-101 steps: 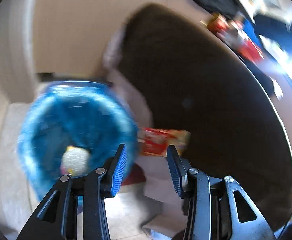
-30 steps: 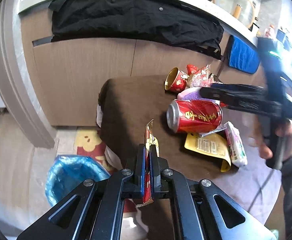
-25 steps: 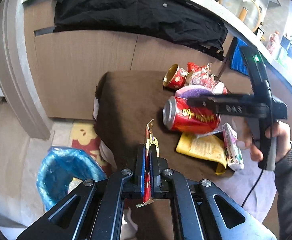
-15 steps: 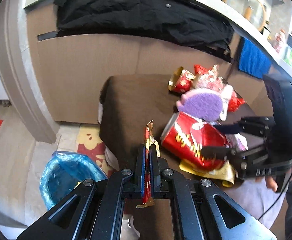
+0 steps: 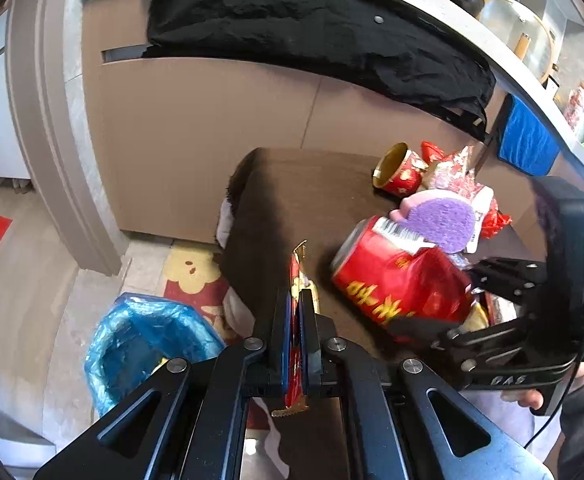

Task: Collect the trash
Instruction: 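Grasp the red drink can with the right tool while the left tool holds the packet, then drop the red can and red packet into the bin, opening both tools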

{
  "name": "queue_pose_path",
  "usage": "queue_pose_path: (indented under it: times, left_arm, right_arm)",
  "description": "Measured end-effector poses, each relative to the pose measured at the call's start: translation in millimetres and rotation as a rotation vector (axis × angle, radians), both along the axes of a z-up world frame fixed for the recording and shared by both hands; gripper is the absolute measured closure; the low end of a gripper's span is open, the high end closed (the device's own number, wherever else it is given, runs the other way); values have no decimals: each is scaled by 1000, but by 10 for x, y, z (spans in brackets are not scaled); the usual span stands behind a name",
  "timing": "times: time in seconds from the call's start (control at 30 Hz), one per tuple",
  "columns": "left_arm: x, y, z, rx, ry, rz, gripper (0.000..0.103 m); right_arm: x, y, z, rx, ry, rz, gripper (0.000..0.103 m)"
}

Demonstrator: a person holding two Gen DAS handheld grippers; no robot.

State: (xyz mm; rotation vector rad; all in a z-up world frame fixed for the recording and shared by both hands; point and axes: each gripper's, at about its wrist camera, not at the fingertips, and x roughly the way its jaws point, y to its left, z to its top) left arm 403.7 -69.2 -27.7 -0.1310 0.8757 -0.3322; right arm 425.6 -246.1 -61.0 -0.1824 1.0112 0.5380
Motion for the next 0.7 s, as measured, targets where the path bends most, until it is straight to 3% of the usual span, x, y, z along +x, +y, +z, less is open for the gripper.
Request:
queue_pose_path:
  times: [0.33, 0.53, 0.7]
  left_arm:
    - [-251, 654, 216, 32, -32, 87, 100]
    - [-466, 1123, 386, 48, -73, 135, 100]
    - [-593, 1510, 312, 36, -65, 181, 100]
  right_arm:
    - [-354, 15, 567, 17, -174, -159, 45]
    - [-565, 485, 886, 68, -249, -184, 45]
    - [-634, 1046, 849, 96, -227, -145, 45]
